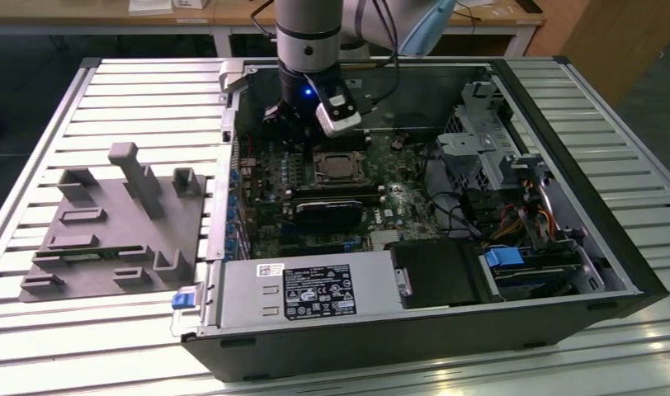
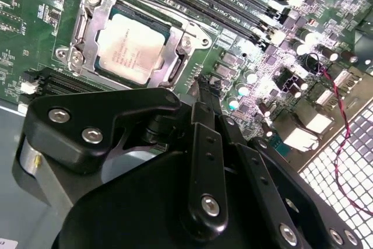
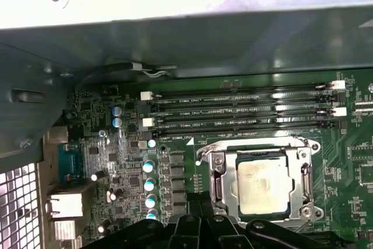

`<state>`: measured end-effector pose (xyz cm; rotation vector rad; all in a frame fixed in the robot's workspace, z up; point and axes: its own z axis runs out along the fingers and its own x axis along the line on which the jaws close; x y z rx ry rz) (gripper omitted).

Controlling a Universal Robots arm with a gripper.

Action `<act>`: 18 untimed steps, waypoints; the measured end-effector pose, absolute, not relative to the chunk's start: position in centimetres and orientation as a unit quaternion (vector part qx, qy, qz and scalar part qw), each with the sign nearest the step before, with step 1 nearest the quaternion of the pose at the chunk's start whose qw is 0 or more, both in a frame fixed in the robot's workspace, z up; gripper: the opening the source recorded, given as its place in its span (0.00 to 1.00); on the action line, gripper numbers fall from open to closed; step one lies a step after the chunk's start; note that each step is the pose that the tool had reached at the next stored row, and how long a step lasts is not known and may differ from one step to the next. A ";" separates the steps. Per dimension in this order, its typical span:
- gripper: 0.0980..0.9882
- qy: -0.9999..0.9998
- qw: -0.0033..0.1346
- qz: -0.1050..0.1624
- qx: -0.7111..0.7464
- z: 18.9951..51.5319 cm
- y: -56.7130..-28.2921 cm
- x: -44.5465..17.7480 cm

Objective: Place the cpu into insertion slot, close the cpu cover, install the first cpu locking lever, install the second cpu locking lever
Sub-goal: 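Install the first cpu locking lever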

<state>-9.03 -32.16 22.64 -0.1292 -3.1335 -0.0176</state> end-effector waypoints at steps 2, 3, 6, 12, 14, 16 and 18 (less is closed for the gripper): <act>0.00 -0.999 0.003 -0.006 -0.041 22.6 -32.2 -9.0; 0.00 -0.999 0.003 -0.006 -0.041 22.7 -32.2 -9.0; 0.00 -0.999 0.003 -0.006 -0.041 23.0 -32.2 -9.0; 0.00 -0.999 0.003 -0.006 -0.041 24.0 -32.2 -9.0; 0.00 -0.999 0.002 -0.006 -0.041 24.5 -32.2 -9.0; 0.00 -0.999 0.002 -0.006 -0.041 24.9 -32.2 -9.0; 0.00 -0.999 0.002 -0.006 -0.041 25.1 -32.2 -9.0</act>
